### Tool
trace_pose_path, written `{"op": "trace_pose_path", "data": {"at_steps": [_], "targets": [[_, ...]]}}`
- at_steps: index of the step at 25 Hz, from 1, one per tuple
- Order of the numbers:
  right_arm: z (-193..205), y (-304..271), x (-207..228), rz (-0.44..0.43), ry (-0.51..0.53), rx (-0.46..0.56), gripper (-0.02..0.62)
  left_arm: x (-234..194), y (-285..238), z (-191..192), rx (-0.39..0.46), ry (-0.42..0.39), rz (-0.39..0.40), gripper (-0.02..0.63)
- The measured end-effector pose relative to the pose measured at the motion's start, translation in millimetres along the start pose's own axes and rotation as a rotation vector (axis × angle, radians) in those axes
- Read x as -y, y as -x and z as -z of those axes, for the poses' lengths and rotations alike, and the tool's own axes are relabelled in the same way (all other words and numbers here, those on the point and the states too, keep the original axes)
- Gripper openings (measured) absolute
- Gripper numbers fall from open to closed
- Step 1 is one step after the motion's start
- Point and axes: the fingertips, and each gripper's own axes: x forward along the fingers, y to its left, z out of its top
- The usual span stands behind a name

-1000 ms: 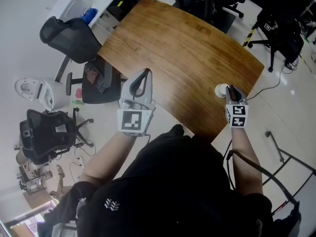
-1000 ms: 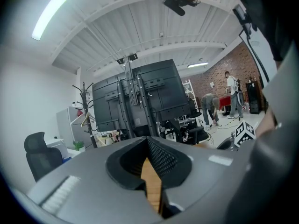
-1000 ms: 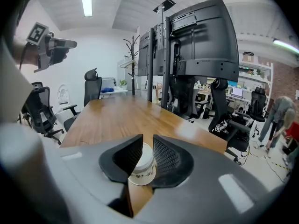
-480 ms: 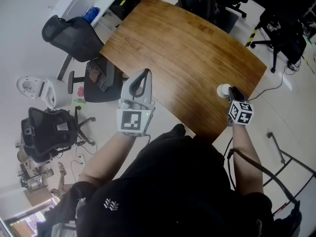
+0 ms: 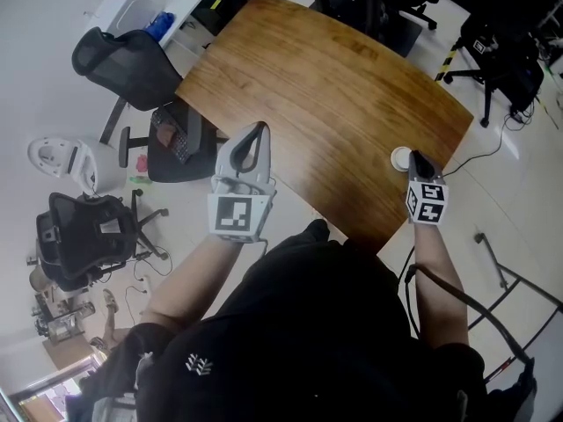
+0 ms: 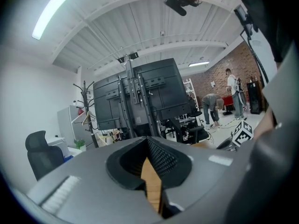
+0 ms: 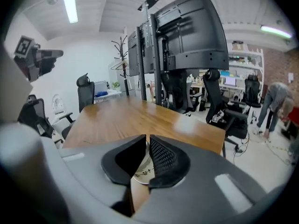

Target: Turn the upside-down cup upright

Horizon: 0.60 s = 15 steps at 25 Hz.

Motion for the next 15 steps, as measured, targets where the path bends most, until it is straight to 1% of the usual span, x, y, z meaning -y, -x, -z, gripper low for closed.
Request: {"op": "trace_pose_path", "data": {"at_steps": [2, 5, 8, 11, 15], "targets": [[-4.7, 2.2, -1.4, 0.041, 0.097, -0.013, 0.026, 0.3, -0.3, -0.3, 0.003, 0.003, 0.001, 0.0], [-1.9, 1.9, -2.8, 0.09, 0.233, -0.063, 0.028, 3.2, 0.1, -1.4, 0.008, 0.0, 0.006, 0.0], [1.1, -1.9, -11.6, 0.097, 0.32, -0.111, 0.027, 0.8, 1.9, -2.6, 0.01, 0.001, 0.001, 0.0], [0.7, -4.8, -25.1, 0.075, 0.336, -0.11, 0.026, -5.0, 3.8, -4.2, 0.014, 0.002, -0.01, 0.0], [2.5, -8.4, -53.9, 0.002, 0.3, -0.067, 0.032, -11.4, 6.6, -9.1, 0.026, 0.015, -0.031, 0.0]]}}
